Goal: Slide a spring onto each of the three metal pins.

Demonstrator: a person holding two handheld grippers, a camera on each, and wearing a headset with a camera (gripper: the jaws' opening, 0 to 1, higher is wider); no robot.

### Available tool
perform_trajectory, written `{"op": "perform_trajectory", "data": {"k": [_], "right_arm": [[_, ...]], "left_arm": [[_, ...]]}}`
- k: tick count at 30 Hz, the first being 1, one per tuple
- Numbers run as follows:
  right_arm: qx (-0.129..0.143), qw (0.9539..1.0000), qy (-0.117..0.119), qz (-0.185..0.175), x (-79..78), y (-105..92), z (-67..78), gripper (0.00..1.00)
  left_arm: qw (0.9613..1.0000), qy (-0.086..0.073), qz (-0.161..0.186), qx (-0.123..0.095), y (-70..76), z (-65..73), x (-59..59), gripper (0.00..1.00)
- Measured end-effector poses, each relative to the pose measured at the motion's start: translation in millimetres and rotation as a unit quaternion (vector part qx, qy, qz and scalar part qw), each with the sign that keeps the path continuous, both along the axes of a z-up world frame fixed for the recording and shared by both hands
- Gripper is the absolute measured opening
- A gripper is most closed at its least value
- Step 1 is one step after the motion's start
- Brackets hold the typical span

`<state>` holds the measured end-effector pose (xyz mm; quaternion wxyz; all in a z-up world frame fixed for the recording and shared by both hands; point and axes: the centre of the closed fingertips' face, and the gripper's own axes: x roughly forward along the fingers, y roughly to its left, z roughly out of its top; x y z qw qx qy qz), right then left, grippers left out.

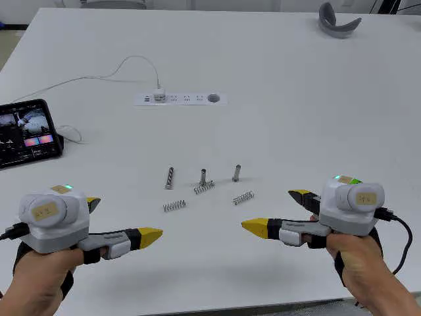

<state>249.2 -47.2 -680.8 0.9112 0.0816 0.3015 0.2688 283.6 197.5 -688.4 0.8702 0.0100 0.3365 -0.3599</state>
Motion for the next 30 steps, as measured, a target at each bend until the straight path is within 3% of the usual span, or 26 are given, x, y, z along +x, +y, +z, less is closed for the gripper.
{"op": "perform_trajectory", "data": {"k": [19, 22, 30], "right_arm": [[0.003, 0.9999, -0.002, 0.012, -0.2, 6.0, 2.5, 0.96], [-0.002, 0.9998, -0.009, 0.019, -0.3, 6.8, 1.8, 0.96], [-0.009, 0.9999, -0.001, 0.015, -3.8, 2.6, -5.8, 0.97]], "left_arm": [[1.0, 0.003, -0.003, 0.0, -2.4, 0.0, 1.9, 1.0], [1.0, 0.007, -0.003, 0.0, -2.3, -2.6, 4.4, 1.0], [0.9998, 0.017, -0.01, 0.003, -5.3, -8.3, 9.2, 0.96]]}}
